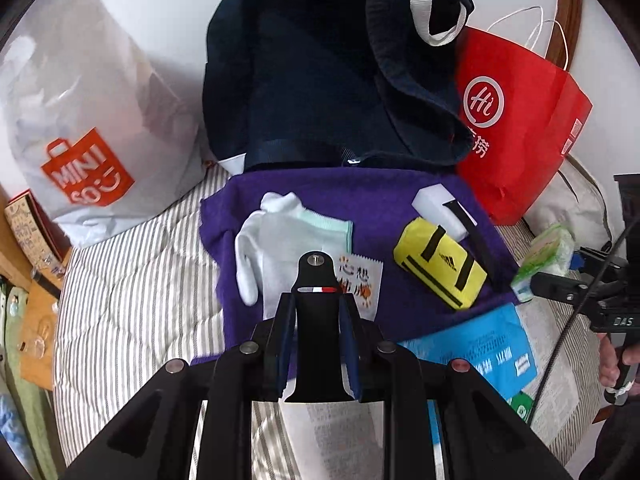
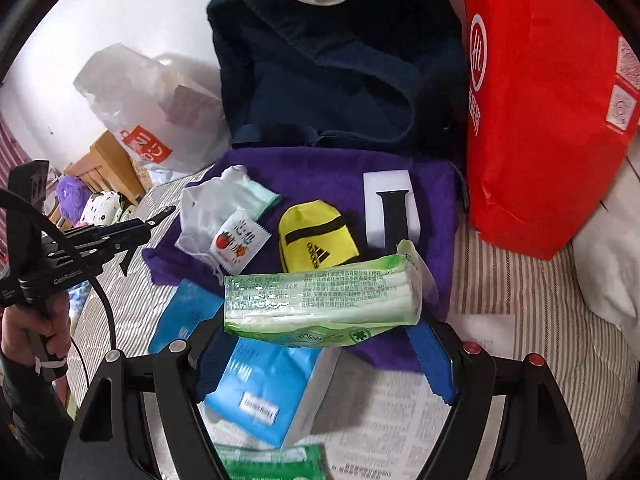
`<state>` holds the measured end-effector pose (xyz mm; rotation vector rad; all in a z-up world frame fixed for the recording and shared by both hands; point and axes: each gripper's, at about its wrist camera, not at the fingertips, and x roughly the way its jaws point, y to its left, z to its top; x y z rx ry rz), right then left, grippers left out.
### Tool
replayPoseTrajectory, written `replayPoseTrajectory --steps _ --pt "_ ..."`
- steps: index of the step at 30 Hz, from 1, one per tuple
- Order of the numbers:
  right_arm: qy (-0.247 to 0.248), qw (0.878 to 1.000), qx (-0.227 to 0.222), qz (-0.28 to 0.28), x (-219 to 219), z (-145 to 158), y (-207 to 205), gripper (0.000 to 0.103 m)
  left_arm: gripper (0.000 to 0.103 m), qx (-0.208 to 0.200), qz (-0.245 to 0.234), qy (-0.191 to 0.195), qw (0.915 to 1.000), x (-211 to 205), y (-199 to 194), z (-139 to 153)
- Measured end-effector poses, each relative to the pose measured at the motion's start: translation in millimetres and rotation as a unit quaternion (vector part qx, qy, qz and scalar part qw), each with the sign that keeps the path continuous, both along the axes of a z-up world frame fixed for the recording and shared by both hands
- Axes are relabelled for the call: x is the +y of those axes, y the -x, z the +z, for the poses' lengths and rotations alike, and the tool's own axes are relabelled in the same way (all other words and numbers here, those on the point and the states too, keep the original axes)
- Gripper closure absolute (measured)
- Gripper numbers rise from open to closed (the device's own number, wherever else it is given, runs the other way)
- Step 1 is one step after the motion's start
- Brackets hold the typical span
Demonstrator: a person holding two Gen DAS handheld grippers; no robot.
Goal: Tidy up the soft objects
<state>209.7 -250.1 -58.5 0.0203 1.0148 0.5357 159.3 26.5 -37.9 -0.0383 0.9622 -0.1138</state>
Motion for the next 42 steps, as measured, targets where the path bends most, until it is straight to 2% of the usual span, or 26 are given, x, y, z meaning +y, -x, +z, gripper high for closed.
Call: replayPoseTrajectory --steps 9,25,35,42 --pt "0.012 0.999 0.029 -0.013 2 -24 -33 0.023 0.081 0.004 -0.013 0.004 0.9999 -4 -29 -7" --pt "0.043 0.996 0.071 -0.018 22 -47 -85 0.023 0.081 0.020 -0.022 0.015 0.9995 -1 -64 -24" --pt "0.039 0.996 0.073 -0.020 25 -52 -96 0.023 0.081 0.031 -0.032 0.016 0.9989 -7 -81 -35" --pt "0.044 0.996 0.075 -0.017 26 -54 -100 0.022 0.081 0.048 -0.038 0.012 0.9980 -13 -93 -54"
